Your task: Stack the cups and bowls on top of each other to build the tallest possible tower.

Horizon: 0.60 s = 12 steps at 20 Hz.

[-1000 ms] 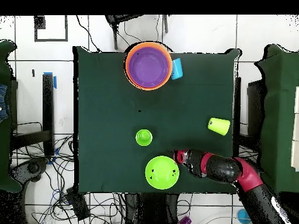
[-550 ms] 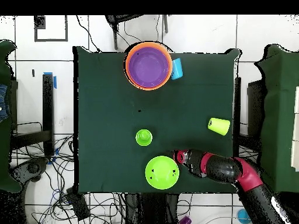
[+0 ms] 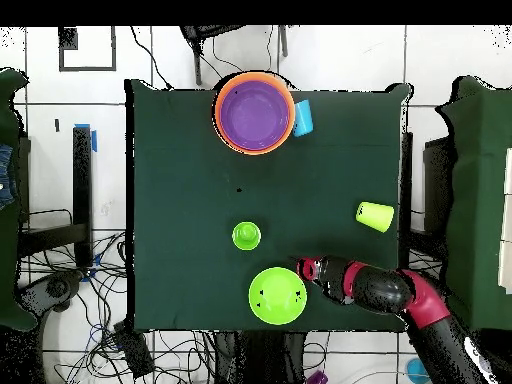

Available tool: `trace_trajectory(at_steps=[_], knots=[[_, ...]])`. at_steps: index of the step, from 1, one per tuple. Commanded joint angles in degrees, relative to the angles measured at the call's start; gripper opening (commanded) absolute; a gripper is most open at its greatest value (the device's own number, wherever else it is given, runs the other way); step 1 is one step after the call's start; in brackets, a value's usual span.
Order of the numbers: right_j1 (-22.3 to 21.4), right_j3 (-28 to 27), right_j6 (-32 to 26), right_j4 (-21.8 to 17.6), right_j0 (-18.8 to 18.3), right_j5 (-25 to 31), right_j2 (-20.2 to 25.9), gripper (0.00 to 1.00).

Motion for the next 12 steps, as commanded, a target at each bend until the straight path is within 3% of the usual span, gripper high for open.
trace_trajectory(at_steps=[1,12], knots=[[0.51,-6.34,-16.6,-2.85,2.86,1.11,-1.46,0.0],[0.62,-6.42,-16.14,-3.42,3.18,0.22,-1.53,0.0]])
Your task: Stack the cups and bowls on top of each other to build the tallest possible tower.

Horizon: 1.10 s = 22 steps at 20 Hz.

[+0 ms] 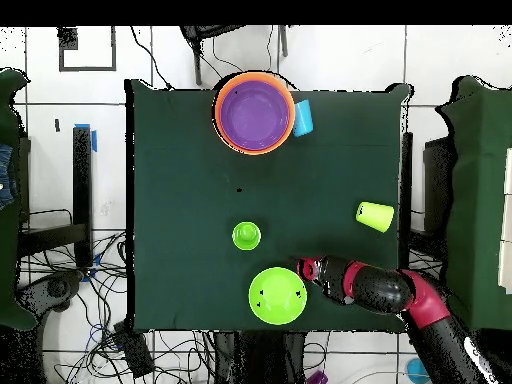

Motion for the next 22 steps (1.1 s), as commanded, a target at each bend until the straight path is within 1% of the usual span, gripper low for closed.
trace_trajectory(at_steps=[1,6,7,15,22], knots=[[0.64,-6.52,-15.79,-3.29,3.27,0.26,-1.69,0.0],[0.14,-6.48,-16.5,-3.54,3.68,0.81,-1.44,0.0],[0.13,-6.48,-16.28,-3.56,3.68,0.64,-1.45,1.0],[0.46,-6.81,-15.99,-2.65,3.7,1.26,-1.46,1.0],[-0.31,-6.36,-15.26,-2.86,3.89,0.96,-1.34,1.0]])
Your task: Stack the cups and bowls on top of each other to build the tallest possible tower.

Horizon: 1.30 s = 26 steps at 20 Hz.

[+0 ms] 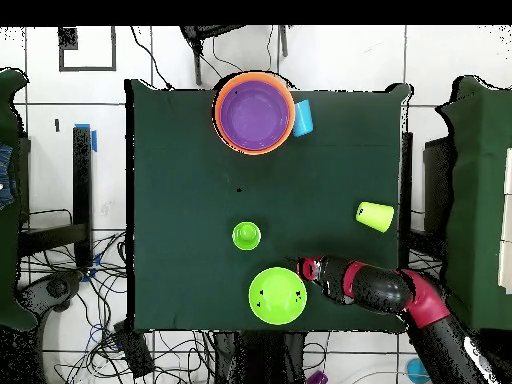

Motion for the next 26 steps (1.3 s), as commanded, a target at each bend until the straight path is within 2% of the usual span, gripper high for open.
trace_trajectory(at_steps=[1,21,26], knots=[[-0.24,-6.23,-15.24,-3.02,3.68,0.67,-1.34,1.0],[-0.56,-3.68,-13.48,-3.41,1.6,0.31,-3.31,1.0],[0.11,-3.84,-14.41,-4.69,1.23,-0.71,-3.87,1.0]])
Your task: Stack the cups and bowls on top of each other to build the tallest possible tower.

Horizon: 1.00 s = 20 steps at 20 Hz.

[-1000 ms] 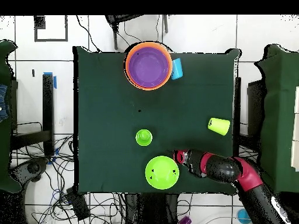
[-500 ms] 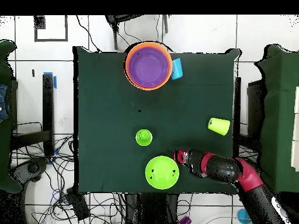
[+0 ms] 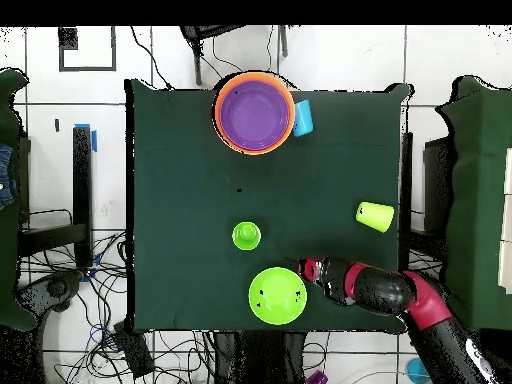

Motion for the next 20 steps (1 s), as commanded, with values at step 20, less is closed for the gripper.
trace_trajectory(at_steps=[20], knots=[[0.51,-1.95,-12.56,0.45,0.48,7.61,-10.7,1.0]])
